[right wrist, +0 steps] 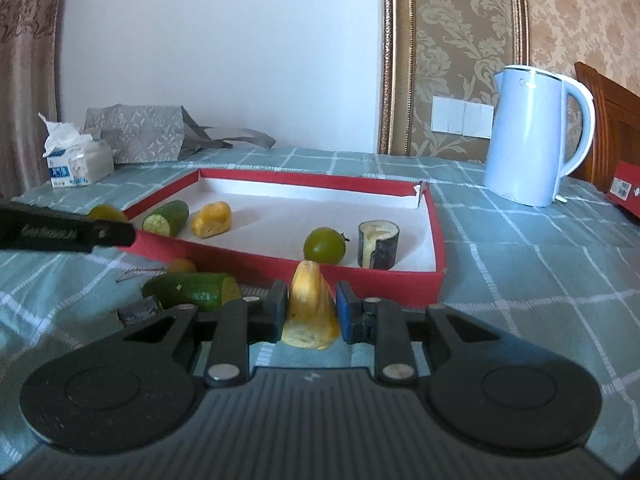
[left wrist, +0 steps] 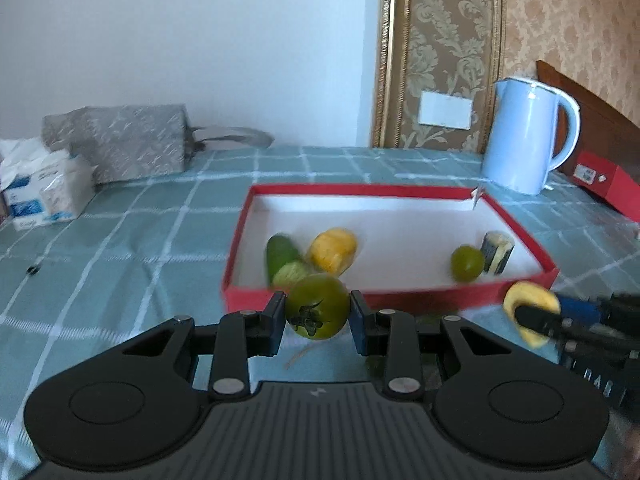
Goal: Organize fruits
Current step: 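Carry the green tomato into the tray and open the left tool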
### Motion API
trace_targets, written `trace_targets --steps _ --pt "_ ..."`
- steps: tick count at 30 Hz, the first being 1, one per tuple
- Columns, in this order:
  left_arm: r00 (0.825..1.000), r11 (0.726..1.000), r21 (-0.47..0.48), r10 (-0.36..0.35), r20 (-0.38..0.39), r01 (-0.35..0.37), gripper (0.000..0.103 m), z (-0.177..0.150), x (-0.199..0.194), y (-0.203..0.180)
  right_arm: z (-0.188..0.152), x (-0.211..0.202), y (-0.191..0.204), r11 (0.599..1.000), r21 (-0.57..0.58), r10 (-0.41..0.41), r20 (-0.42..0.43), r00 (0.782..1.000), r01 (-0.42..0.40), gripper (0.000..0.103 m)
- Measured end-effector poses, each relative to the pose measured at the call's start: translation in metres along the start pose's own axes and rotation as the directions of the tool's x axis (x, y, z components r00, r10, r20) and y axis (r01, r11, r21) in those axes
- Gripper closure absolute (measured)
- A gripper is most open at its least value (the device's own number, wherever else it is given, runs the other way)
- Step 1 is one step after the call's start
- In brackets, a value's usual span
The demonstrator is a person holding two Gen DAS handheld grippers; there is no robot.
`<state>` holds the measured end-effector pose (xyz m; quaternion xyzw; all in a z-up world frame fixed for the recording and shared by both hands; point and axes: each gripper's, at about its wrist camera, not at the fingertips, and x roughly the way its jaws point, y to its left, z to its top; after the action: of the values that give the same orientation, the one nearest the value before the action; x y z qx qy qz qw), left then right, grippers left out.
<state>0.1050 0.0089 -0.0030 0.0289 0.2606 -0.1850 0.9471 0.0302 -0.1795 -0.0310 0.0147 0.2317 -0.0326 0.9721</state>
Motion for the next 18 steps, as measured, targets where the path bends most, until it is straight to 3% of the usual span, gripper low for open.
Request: trace_targets --steps 7,18 --pt "1.000 1.000 0.009 -0.014 -0.011 0.014 0.071 0.036 0.042 -0.017 0.000 0.002 -0.008 0.999 0.039 -0.006 0.001 1.000 0.006 0.078" --pt "0.999 0.997 0.077 -0.016 -0.047 0.019 0.071 0.050 0.097 -0.051 -0.001 0.008 -0.014 0.998 0.066 -0.008 -0.018 1.000 0.009 0.078"
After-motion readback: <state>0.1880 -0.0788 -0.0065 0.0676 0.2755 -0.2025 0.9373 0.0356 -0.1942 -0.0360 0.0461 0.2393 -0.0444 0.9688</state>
